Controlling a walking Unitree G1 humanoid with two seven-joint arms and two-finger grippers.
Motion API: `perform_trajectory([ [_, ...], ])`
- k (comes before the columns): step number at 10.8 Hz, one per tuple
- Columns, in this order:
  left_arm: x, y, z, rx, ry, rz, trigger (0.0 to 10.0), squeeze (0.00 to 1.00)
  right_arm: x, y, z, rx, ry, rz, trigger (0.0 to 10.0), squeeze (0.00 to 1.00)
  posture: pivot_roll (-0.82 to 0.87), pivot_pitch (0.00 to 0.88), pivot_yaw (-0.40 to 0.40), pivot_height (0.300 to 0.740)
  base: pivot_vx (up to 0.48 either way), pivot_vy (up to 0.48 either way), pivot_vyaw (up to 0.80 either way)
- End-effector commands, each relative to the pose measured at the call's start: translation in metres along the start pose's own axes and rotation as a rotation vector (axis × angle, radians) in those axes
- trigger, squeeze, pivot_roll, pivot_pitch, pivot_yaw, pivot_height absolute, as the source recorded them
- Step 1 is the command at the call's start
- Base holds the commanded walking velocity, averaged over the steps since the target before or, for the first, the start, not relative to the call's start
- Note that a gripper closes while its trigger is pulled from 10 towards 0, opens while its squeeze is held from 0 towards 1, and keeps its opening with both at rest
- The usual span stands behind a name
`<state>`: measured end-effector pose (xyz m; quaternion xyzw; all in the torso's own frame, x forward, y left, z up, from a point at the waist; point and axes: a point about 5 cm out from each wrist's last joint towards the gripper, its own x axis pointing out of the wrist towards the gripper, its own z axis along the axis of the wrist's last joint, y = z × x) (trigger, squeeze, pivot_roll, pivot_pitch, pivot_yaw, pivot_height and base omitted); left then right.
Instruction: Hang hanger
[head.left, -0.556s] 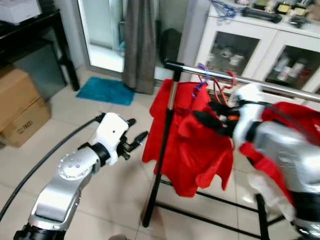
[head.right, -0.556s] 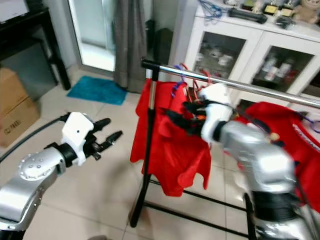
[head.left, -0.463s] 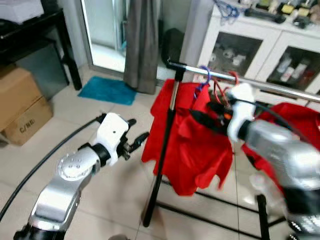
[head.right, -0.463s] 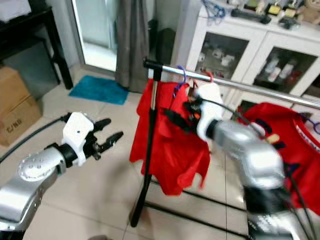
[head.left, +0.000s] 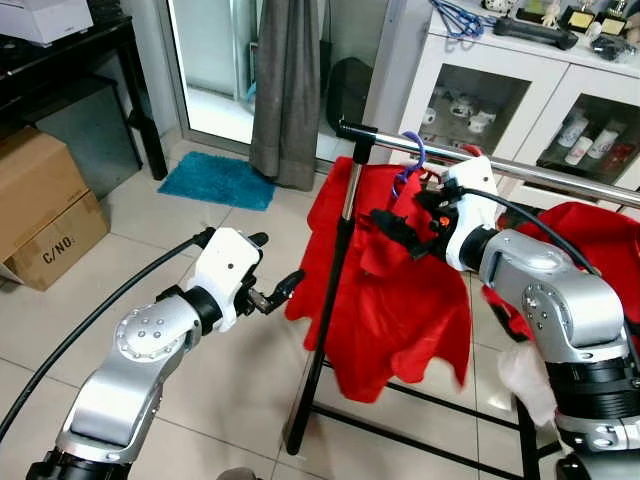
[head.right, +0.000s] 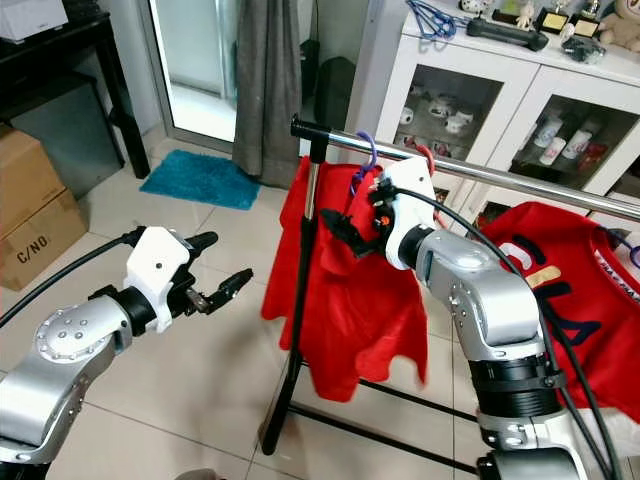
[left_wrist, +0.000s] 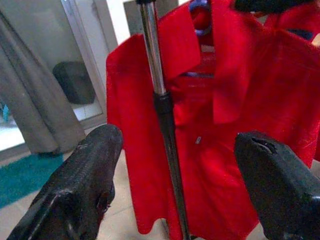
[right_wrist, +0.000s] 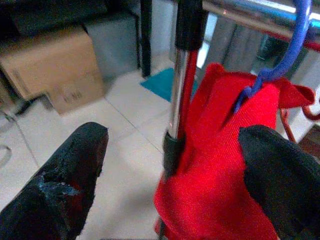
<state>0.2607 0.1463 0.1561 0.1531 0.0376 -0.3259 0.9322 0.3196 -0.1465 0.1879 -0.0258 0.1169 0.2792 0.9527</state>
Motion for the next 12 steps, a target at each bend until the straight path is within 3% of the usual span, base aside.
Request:
perform_trajectory([
  [1, 0.002, -0.003, 0.003, 0.022, -0.010, -0.019, 10.0, 0.63, 0.000, -0.003, 0.002, -0.025, 0.004, -0.021, 10.0, 0.98, 0.17, 0.000, -0.090, 0.740, 0.000, 0.000, 0.00],
  [2, 0.004, -0.004, 0.004, 0.019, -0.017, -0.028, 10.0, 0.00, 0.008, -0.009, -0.004, -0.012, 0.028, -0.107, 10.0, 0.00, 0.18, 0.000, -0.089, 0.740, 0.000, 0.000, 0.00],
  [5, 0.002, -0.024, 0.012, 0.002, -0.078, -0.220, 10.0, 0.00, 0.016, -0.020, -0.001, -0.019, 0.085, -0.123, 10.0, 0.00, 0.18, 0.000, -0.101, 0.740, 0.000, 0.000, 0.00],
  [7, 0.004, -0.028, 0.011, 0.004, -0.079, -0.236, 10.0, 0.00, 0.018, -0.027, -0.007, -0.020, 0.145, -0.116, 10.0, 0.00, 0.18, 0.000, -0.100, 0.740, 0.000, 0.000, 0.00],
  [8, 0.005, -0.028, 0.011, 0.005, -0.078, -0.241, 10.0, 0.00, 0.019, -0.032, -0.010, -0.008, 0.158, -0.132, 9.4, 0.00, 0.18, 0.000, -0.100, 0.740, 0.000, 0.000, 0.00],
  [9, 0.005, -0.028, 0.010, 0.008, -0.073, -0.250, 10.0, 0.00, 0.020, -0.034, -0.014, -0.008, 0.190, -0.126, 2.9, 0.00, 0.18, 0.000, -0.100, 0.740, 0.000, 0.000, 0.00],
  [10, 0.005, -0.028, 0.009, 0.010, -0.068, -0.255, 10.0, 0.00, 0.023, -0.036, -0.022, -0.004, 0.228, -0.129, 0.0, 0.00, 0.18, 0.000, -0.100, 0.740, 0.000, 0.000, 0.00],
  [12, 0.005, -0.027, 0.009, 0.011, -0.066, -0.254, 10.0, 0.00, 0.028, -0.037, -0.025, 0.022, 0.221, -0.134, 0.0, 0.00, 0.18, 0.000, -0.102, 0.740, 0.000, 0.000, 0.00],
])
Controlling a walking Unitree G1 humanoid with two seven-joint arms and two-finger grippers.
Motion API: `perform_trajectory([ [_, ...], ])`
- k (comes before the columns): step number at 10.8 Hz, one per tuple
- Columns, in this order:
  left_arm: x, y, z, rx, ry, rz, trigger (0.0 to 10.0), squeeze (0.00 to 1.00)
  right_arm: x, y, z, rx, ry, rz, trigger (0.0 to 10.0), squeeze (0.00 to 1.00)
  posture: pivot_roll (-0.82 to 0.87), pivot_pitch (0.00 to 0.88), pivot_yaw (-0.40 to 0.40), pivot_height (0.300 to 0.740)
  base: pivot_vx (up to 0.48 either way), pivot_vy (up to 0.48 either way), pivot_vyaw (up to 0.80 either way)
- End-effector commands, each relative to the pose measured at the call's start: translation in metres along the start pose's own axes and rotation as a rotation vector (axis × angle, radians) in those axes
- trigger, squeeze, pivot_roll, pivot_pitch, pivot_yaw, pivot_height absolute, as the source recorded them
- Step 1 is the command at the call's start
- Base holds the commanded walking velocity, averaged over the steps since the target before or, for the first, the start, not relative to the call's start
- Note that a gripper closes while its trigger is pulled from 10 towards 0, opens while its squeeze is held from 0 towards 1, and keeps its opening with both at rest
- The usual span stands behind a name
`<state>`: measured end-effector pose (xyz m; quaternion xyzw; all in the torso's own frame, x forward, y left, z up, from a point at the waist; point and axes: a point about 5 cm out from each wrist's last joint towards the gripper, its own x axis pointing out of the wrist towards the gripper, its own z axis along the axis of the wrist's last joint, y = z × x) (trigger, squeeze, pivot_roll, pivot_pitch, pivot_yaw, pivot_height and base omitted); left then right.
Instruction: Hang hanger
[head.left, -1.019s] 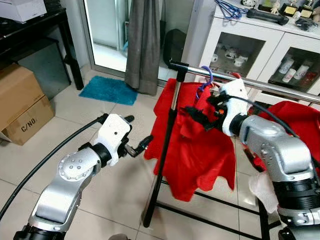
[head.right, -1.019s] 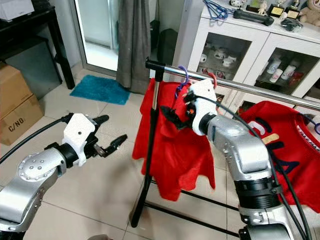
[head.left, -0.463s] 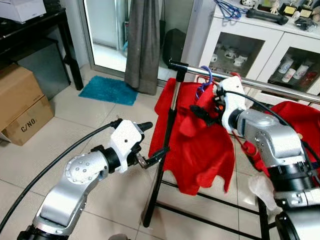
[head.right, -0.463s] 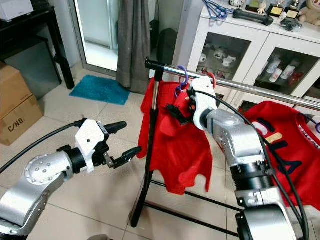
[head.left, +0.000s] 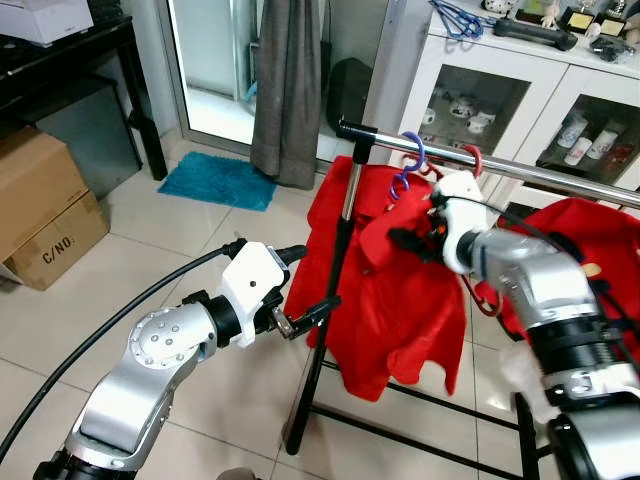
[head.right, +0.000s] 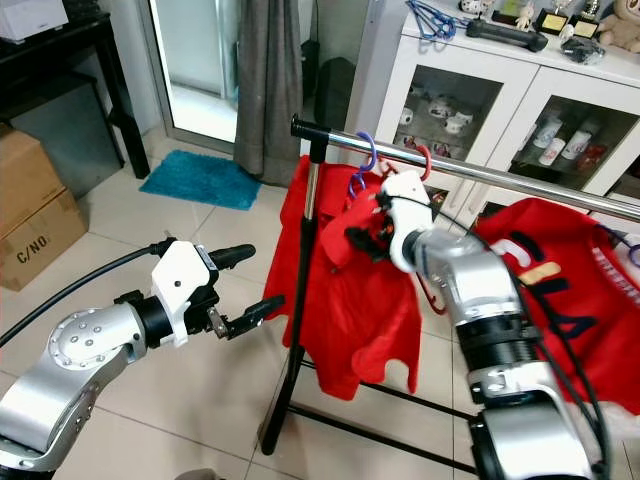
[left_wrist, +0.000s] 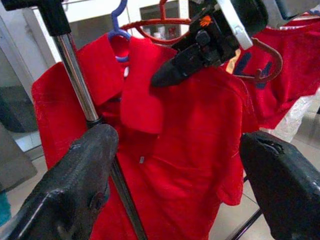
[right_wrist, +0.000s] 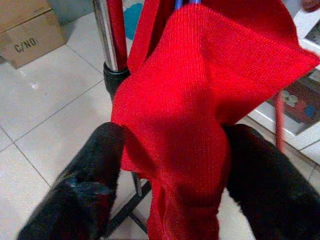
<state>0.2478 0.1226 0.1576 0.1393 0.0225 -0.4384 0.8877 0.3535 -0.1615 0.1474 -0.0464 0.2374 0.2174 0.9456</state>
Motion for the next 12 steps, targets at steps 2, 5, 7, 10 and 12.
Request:
perform_trajectory([
  [2, 0.0010, -0.0014, -0.0012, 0.006, 0.007, -0.017, 10.0, 0.00, 0.0000, -0.0064, 0.0091, -0.010, -0.024, -0.021, 0.0, 0.00, 0.18, 0.000, -0.105, 0.740, 0.000, 0.000, 0.00],
  [5, 0.0016, -0.0009, -0.0008, 0.009, 0.005, -0.016, 10.0, 0.00, 0.0016, -0.0070, 0.0124, -0.004, -0.046, -0.019, 0.0, 0.00, 0.18, 0.000, -0.102, 0.740, 0.000, 0.000, 0.00],
  [7, 0.0019, -0.0011, -0.0004, 0.009, 0.004, -0.017, 10.0, 0.00, 0.0022, -0.0069, 0.0121, -0.009, -0.049, -0.005, 0.0, 0.00, 0.18, 0.000, -0.103, 0.740, 0.000, 0.000, 0.00],
  [10, 0.0013, 0.0000, -0.0011, 0.008, 0.009, -0.010, 10.0, 0.00, 0.0019, -0.0040, 0.0104, -0.011, -0.059, 0.034, 0.0, 0.00, 0.18, 0.000, -0.100, 0.740, 0.000, 0.000, 0.00],
  [12, 0.0010, 0.0060, -0.0020, 0.024, 0.015, 0.039, 10.0, 0.00, -0.0043, -0.0048, 0.0122, -0.005, -0.110, 0.069, 0.0, 0.00, 0.18, 0.000, -0.097, 0.740, 0.000, 0.000, 0.00],
])
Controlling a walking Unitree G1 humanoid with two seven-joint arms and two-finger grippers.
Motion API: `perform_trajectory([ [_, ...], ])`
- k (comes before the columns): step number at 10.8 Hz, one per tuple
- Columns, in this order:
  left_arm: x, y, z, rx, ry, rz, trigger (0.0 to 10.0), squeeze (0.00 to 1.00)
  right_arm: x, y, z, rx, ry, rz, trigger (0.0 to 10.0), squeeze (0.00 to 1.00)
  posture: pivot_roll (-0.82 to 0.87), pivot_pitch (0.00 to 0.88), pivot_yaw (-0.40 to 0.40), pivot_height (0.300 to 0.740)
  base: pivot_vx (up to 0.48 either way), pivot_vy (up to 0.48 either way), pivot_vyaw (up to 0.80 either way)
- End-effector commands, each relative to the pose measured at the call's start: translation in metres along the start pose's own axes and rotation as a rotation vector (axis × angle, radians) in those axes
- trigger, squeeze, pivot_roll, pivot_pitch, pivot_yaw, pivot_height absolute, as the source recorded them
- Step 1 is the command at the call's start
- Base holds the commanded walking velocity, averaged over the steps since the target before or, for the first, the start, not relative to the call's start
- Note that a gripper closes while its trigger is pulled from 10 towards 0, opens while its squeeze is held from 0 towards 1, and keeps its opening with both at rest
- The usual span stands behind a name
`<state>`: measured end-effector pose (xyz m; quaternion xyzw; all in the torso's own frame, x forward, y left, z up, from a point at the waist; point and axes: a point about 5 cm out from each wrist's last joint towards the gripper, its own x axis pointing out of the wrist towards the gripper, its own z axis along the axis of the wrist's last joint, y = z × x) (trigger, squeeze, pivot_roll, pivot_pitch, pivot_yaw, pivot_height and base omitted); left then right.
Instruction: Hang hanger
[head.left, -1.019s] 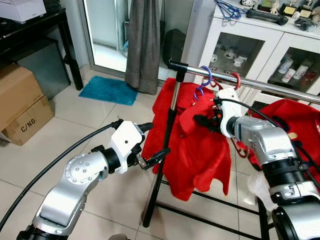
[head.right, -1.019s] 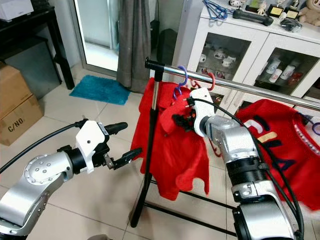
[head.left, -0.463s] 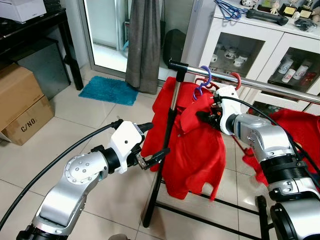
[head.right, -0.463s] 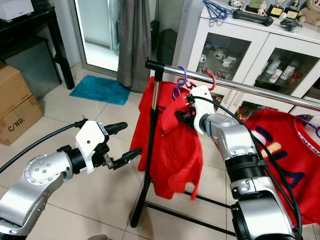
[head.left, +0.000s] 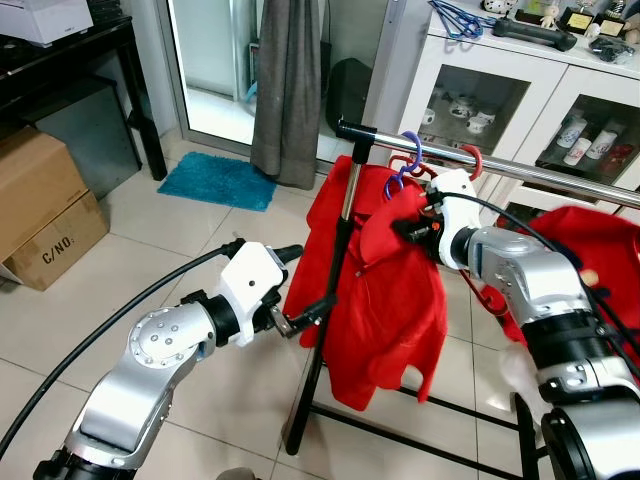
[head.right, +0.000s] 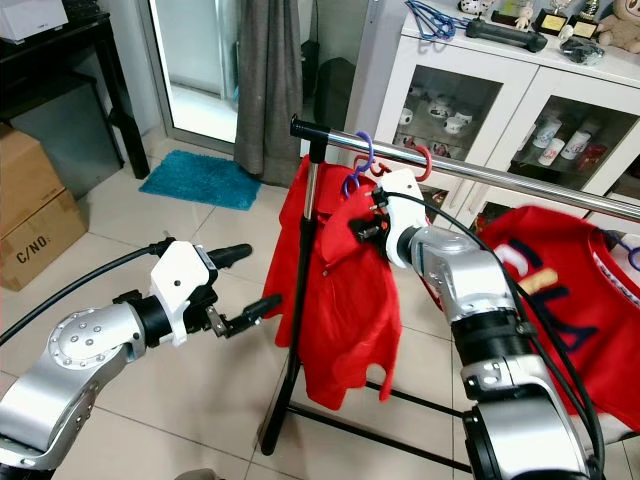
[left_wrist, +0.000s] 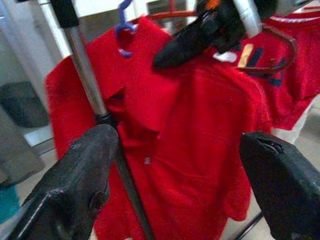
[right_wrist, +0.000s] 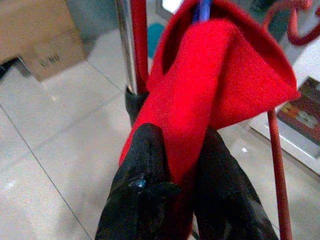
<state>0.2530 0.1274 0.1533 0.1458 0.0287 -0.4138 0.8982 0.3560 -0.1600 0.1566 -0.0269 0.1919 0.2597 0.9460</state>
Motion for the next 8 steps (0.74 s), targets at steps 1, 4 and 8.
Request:
perform_trajectory([
  [1, 0.001, 0.006, 0.003, 0.021, -0.007, 0.039, 10.0, 0.00, -0.008, -0.005, 0.006, 0.000, -0.053, -0.001, 0.0, 0.00, 0.18, 0.000, -0.090, 0.740, 0.000, 0.000, 0.00],
  [4, 0.001, 0.013, 0.002, 0.019, -0.021, 0.120, 10.0, 0.00, -0.037, -0.007, 0.006, 0.007, -0.129, 0.007, 0.0, 0.00, 0.15, 0.000, -0.060, 0.740, 0.000, 0.000, 0.00],
  [8, 0.008, 0.011, 0.002, 0.015, -0.032, 0.117, 10.0, 0.00, -0.041, 0.005, -0.009, 0.020, -0.103, 0.025, 0.0, 0.00, 0.14, 0.000, -0.050, 0.740, 0.000, 0.000, 0.00],
])
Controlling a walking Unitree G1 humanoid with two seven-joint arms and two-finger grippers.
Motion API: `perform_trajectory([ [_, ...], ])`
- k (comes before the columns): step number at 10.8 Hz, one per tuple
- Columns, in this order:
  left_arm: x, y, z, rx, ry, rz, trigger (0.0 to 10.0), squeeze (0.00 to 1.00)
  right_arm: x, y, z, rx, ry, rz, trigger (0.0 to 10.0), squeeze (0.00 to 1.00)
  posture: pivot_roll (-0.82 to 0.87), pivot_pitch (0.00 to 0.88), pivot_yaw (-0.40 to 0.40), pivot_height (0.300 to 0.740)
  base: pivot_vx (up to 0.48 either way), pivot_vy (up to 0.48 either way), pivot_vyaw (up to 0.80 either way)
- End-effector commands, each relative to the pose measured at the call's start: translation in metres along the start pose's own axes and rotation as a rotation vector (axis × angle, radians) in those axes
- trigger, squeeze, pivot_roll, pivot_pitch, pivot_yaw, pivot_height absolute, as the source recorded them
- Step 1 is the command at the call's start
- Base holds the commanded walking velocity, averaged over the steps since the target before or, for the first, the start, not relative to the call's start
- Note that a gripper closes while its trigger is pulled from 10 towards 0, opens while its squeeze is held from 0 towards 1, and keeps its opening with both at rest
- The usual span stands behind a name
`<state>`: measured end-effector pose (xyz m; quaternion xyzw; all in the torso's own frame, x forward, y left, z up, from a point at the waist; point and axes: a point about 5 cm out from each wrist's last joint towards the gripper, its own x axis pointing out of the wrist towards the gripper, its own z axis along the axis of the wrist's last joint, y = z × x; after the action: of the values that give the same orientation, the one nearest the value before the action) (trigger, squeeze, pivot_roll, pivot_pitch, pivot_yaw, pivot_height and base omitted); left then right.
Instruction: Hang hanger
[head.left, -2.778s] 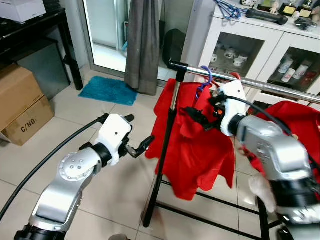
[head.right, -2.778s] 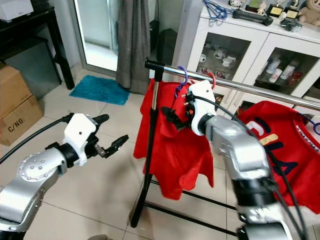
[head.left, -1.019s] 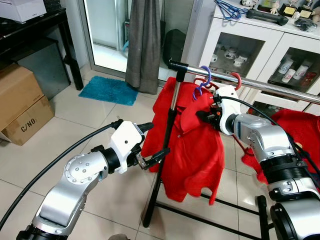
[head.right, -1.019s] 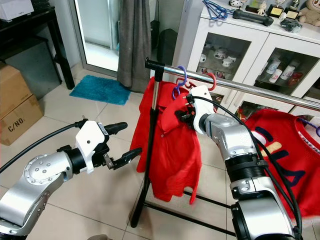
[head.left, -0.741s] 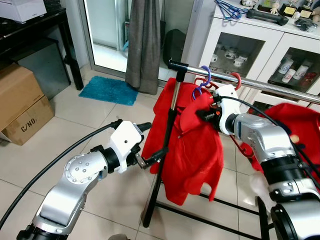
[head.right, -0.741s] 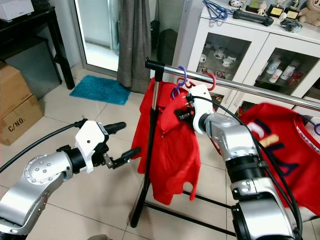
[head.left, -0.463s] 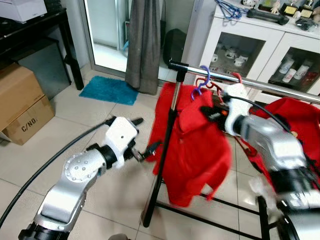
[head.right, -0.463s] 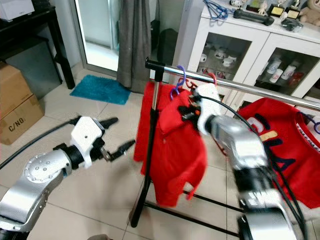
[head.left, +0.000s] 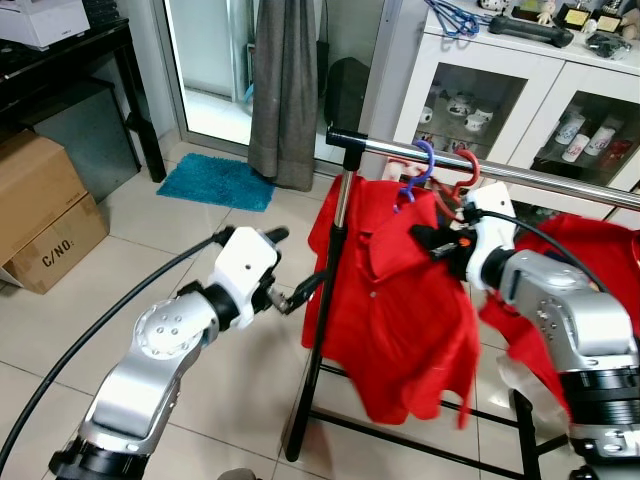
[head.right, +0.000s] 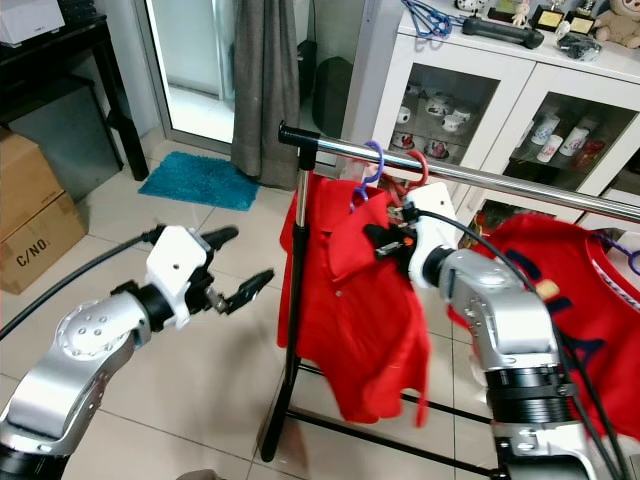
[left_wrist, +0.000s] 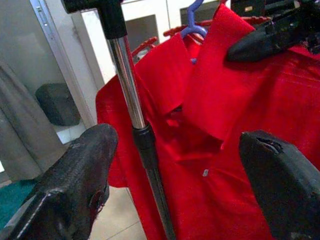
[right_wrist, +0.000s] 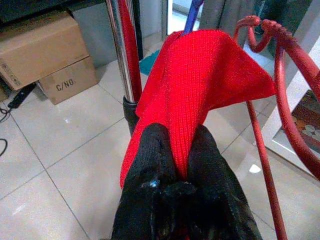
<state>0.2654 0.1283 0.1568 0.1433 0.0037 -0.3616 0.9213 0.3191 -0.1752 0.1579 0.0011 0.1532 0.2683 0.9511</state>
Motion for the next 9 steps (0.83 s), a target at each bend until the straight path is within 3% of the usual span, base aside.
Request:
perform_trajectory([
  [1, 0.001, -0.001, 0.001, 0.012, -0.004, -0.001, 10.0, 0.00, 0.001, 0.006, 0.010, -0.012, -0.038, 0.027, 0.0, 0.00, 0.15, 0.000, -0.062, 0.740, 0.000, 0.000, 0.00],
  [3, -0.002, -0.001, 0.003, 0.005, -0.026, 0.022, 10.0, 0.00, -0.001, 0.007, 0.021, -0.003, -0.133, 0.023, 0.0, 0.00, 0.16, 0.000, -0.081, 0.740, 0.000, 0.000, 0.00],
  [6, -0.008, -0.001, 0.001, -0.005, -0.030, 0.062, 10.0, 0.00, -0.024, 0.008, 0.021, 0.009, -0.285, 0.013, 0.0, 0.00, 0.16, 0.000, -0.088, 0.740, 0.000, 0.000, 0.00],
  [7, -0.007, -0.001, -0.002, -0.007, -0.017, 0.082, 10.0, 0.00, -0.033, 0.011, 0.013, -0.009, -0.267, 0.027, 0.0, 0.00, 0.15, 0.000, -0.082, 0.740, 0.000, 0.000, 0.00],
  [9, -0.005, 0.001, -0.011, -0.021, 0.026, 0.160, 10.0, 0.00, -0.043, 0.014, -0.016, -0.068, -0.127, 0.005, 0.0, 0.00, 0.14, 0.000, -0.078, 0.740, 0.000, 0.000, 0.00],
])
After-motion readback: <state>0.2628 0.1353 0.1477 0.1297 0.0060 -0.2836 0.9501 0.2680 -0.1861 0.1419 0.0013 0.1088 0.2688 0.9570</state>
